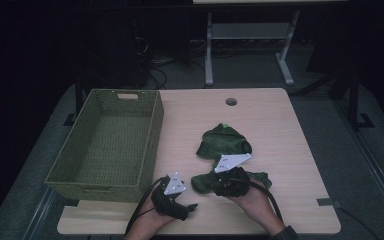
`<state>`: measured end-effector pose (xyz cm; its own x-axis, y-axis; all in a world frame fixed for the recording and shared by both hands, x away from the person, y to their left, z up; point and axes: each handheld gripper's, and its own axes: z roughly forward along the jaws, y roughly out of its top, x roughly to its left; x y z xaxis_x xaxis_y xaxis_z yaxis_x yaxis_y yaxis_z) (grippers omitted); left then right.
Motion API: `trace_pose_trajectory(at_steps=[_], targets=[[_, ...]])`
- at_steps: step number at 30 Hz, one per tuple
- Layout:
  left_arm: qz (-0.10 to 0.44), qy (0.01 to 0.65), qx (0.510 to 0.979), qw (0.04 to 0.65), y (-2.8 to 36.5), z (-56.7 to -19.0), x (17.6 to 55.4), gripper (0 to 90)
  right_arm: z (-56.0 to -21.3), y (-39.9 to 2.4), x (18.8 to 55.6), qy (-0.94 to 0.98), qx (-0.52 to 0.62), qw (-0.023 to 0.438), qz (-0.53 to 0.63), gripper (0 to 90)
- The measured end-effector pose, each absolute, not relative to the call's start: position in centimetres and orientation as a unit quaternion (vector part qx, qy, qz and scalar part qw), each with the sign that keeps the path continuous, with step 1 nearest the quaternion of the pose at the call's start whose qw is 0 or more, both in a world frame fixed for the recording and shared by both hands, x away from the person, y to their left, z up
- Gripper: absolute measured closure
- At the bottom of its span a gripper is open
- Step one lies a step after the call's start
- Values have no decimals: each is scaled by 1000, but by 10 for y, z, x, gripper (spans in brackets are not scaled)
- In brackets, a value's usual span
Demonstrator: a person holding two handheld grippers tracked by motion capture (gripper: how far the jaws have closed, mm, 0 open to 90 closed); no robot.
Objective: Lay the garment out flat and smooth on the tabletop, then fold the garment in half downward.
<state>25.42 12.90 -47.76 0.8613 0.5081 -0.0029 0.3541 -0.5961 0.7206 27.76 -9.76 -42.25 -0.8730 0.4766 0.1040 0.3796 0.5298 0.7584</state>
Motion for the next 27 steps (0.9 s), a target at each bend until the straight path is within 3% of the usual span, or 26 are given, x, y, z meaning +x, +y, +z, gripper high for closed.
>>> trace_pose_trajectory(at_steps=[14, 23, 27], targets=[[102, 236, 890, 376, 130, -477, 254, 127, -450, -65, 276, 892, 227, 49, 389, 705], [101, 233, 891, 377, 130, -477, 254, 126, -466, -57, 278, 900, 227, 96, 360, 676], [100, 234, 891, 376, 130, -477, 254, 127, -469, -58, 277, 893, 243, 89, 368, 796]])
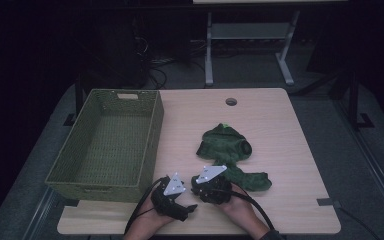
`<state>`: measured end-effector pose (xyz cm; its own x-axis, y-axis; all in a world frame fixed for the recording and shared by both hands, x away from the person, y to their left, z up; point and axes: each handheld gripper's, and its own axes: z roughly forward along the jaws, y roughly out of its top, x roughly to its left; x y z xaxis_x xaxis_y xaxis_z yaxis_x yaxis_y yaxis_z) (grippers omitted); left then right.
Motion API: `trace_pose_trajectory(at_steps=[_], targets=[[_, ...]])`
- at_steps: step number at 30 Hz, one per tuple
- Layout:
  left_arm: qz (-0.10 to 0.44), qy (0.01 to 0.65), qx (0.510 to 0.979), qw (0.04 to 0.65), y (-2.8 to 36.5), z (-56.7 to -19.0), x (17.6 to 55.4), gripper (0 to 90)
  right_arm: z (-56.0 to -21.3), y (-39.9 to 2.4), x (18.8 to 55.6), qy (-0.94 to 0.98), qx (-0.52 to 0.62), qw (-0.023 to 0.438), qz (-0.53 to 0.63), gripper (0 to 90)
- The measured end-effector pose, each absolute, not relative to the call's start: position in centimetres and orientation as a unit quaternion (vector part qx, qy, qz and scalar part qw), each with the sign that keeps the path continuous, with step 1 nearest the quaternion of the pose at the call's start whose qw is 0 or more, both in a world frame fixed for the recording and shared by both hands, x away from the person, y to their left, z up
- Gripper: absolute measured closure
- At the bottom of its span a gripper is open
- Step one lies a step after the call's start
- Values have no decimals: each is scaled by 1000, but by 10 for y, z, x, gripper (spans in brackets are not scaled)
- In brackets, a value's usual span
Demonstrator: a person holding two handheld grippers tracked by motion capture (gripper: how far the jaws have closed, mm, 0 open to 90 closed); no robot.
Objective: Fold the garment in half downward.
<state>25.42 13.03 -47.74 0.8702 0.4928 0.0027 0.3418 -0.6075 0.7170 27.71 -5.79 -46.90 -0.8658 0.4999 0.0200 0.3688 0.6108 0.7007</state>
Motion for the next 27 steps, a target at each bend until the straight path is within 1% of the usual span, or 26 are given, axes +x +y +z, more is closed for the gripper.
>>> trace_pose_trajectory(at_steps=[5, 11, 12, 14, 22, 27], targets=[[101, 233, 891, 376, 130, -477, 254, 126, -470, -59, 275, 892, 242, 96, 369, 866], [101, 233, 892, 374, 131, -477, 255, 126, -464, -63, 273, 890, 239, 58, 383, 871], [100, 236, 890, 377, 130, -477, 254, 126, -461, -65, 272, 886, 244, 47, 392, 871], [102, 235, 891, 376, 130, -477, 254, 127, -454, -69, 270, 881, 240, 41, 406, 870], [99, 237, 889, 379, 130, -478, 254, 126, -436, -90, 271, 860, 252, 43, 441, 866], [99, 237, 889, 379, 130, -478, 254, 127, -427, -107, 275, 847, 265, 56, 457, 864]])
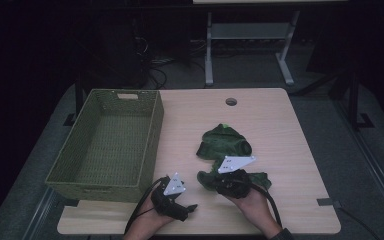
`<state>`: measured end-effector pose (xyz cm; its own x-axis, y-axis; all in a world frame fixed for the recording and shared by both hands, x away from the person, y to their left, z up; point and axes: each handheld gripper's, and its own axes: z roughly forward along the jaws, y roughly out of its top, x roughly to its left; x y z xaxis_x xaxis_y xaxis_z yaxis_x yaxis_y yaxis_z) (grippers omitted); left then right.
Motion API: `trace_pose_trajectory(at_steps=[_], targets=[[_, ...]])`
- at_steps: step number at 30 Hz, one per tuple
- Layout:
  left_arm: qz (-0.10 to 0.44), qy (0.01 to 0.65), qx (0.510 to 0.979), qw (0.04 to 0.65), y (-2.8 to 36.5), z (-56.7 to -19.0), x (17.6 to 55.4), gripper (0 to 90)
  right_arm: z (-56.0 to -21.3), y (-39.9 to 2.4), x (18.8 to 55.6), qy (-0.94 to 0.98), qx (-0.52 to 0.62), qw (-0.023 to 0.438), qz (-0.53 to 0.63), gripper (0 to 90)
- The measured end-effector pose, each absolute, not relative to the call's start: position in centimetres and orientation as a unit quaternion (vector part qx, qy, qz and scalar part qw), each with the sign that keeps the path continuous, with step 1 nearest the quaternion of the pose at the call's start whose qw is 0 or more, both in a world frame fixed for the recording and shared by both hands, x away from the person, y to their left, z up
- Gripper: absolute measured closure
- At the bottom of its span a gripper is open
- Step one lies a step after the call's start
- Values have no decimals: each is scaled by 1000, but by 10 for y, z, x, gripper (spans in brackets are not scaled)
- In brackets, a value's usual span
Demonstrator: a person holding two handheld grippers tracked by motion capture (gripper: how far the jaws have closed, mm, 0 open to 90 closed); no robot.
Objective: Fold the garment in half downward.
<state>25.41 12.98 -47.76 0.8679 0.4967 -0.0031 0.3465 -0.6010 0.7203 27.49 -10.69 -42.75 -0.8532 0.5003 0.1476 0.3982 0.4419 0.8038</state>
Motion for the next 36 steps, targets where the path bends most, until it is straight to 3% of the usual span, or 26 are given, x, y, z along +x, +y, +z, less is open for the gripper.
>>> trace_pose_trajectory(at_steps=[16, 29, 33, 36], targets=[[100, 235, 890, 377, 130, -477, 255, 127, -421, -160, 285, 819, 326, 84, 464, 861], [100, 234, 891, 377, 130, -477, 255, 127, -430, -192, 293, 813, 375, 119, 430, 793], [100, 235, 890, 377, 130, -477, 255, 127, -421, -194, 290, 808, 368, 131, 442, 812], [100, 234, 890, 378, 129, -477, 255, 127, -413, -190, 291, 798, 360, 125, 467, 893]])
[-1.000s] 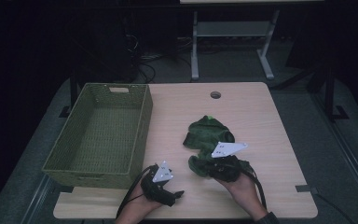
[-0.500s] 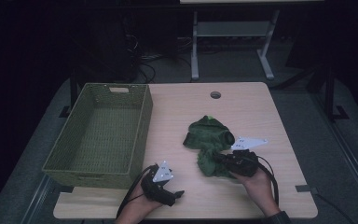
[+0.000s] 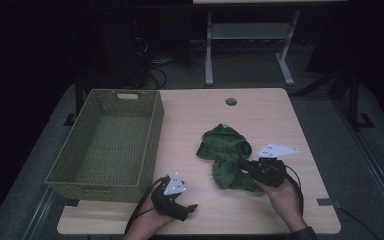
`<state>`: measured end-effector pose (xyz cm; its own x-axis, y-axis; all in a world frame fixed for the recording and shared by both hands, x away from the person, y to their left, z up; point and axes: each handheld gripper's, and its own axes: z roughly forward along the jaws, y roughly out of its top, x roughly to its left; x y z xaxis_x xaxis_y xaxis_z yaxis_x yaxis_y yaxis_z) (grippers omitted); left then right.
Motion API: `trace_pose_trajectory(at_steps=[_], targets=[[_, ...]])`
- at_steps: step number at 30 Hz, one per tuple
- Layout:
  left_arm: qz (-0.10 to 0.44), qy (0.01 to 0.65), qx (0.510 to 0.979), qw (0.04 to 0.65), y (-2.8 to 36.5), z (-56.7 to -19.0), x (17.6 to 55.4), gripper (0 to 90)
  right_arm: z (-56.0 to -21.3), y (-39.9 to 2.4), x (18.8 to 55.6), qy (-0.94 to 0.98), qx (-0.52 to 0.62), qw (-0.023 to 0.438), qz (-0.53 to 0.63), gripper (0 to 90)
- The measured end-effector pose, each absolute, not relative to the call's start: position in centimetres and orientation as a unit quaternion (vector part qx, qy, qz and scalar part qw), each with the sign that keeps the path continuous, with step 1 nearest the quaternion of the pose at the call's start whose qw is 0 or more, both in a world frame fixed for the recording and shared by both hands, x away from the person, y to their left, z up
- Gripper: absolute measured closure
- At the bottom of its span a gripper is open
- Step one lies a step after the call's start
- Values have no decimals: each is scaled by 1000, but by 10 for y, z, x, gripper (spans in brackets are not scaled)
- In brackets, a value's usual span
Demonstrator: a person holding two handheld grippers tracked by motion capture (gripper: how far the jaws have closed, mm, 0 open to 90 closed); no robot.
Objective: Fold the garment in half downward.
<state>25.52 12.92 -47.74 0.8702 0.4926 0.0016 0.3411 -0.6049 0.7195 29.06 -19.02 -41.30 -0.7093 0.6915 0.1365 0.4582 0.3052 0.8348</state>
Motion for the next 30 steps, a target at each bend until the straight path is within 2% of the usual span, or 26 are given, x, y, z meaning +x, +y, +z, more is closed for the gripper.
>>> trace_pose_trajectory(at_steps=[4, 15, 25, 30], targets=[[101, 232, 892, 376, 129, -477, 255, 127, -411, -178, 297, 803, 348, 131, 466, 899], [98, 233, 891, 376, 129, -477, 255, 127, -451, -167, 312, 837, 375, 91, 388, 899], [100, 232, 892, 375, 129, -477, 256, 127, -454, -168, 315, 842, 373, 92, 380, 897], [99, 235, 890, 377, 129, -477, 255, 126, -441, -180, 308, 827, 372, 109, 407, 805]])
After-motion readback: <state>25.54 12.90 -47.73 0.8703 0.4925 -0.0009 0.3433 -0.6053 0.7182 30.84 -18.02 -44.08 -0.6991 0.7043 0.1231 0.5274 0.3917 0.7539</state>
